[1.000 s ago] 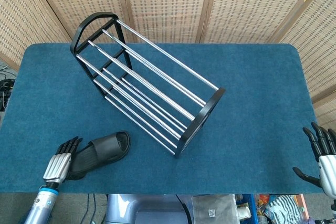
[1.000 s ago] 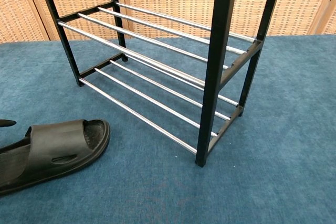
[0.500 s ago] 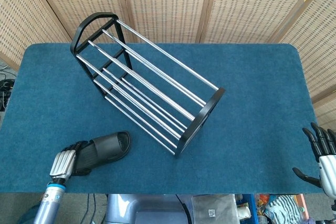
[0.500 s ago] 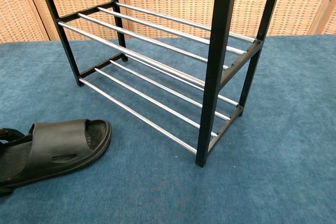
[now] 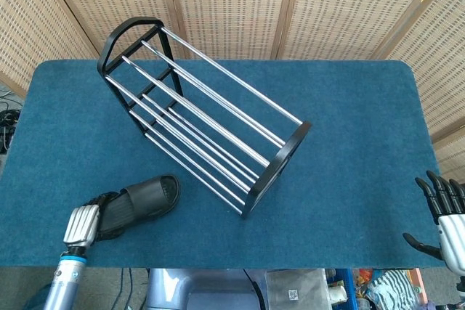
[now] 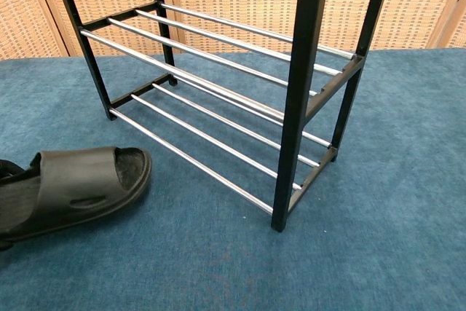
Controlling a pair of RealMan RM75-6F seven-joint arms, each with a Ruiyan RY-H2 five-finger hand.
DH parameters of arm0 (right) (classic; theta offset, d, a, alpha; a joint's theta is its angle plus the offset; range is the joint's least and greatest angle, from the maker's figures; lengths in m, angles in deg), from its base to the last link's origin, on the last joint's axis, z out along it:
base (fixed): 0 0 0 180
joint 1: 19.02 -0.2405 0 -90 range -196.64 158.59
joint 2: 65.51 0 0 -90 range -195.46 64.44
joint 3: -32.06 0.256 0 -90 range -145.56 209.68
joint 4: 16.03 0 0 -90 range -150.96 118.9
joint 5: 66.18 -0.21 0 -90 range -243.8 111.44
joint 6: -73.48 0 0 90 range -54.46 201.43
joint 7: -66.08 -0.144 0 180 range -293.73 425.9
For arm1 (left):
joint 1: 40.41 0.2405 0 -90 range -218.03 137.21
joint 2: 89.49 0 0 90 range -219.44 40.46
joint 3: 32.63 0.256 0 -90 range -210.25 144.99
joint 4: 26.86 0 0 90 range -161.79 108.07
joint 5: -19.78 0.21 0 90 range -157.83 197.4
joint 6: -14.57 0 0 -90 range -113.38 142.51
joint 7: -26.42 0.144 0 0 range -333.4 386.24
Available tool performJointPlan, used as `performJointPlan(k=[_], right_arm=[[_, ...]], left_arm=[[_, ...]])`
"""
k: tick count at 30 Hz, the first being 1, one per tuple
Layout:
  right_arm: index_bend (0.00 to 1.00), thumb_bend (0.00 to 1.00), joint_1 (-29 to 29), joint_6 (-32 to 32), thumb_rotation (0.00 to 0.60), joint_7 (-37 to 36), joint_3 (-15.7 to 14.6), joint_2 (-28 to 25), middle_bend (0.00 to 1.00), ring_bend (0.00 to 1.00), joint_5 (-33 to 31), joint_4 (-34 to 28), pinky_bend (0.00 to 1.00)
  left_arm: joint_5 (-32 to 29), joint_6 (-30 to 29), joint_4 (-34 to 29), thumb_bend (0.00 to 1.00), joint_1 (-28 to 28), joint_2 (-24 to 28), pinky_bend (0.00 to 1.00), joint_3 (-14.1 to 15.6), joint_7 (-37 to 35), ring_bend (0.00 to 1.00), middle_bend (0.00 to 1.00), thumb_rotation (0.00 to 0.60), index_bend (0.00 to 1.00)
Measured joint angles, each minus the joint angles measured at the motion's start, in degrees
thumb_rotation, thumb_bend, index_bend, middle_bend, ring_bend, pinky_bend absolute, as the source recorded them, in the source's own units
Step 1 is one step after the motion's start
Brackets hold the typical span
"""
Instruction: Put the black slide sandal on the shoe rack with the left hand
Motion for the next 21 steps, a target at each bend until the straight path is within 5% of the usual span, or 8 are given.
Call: performJointPlan(k=[21], right_arm=[[0.00, 0.00, 0.0, 0.5, 0.600, 0.9, -0.4, -0.2, 0.00, 0.00, 0.1, -0.8, 0.00]], left_arm=[[7.4, -10.2, -9.7, 0.40, 5.0, 16.4, 0.50, 1.5, -17.6, 0.41, 0.46, 0.600, 0.50]])
